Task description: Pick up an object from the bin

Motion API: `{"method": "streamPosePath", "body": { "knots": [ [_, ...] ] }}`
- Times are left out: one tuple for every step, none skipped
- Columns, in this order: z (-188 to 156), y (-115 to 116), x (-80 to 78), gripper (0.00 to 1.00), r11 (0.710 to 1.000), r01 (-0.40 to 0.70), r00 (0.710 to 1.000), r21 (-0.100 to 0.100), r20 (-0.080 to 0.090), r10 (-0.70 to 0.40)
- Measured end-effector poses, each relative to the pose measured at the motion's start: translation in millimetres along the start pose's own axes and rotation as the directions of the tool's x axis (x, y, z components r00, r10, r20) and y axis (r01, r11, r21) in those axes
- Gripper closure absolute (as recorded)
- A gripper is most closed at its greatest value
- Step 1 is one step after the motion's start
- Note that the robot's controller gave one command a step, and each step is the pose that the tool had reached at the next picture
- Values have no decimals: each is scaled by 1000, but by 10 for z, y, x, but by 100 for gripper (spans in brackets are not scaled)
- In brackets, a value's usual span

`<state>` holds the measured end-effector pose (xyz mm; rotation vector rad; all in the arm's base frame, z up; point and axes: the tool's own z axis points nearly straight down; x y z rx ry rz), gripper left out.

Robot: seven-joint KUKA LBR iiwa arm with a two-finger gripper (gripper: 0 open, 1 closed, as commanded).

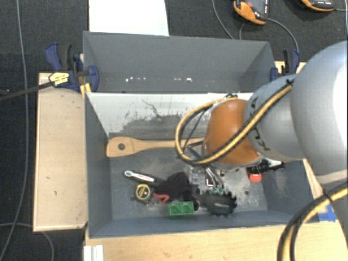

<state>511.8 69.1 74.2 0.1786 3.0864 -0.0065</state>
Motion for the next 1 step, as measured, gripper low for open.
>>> {"method": "streamPosePath", "body": {
  "knots": [
    [4,9,75,100,1000,-28,1000,0,-2,28]
  ]
}}
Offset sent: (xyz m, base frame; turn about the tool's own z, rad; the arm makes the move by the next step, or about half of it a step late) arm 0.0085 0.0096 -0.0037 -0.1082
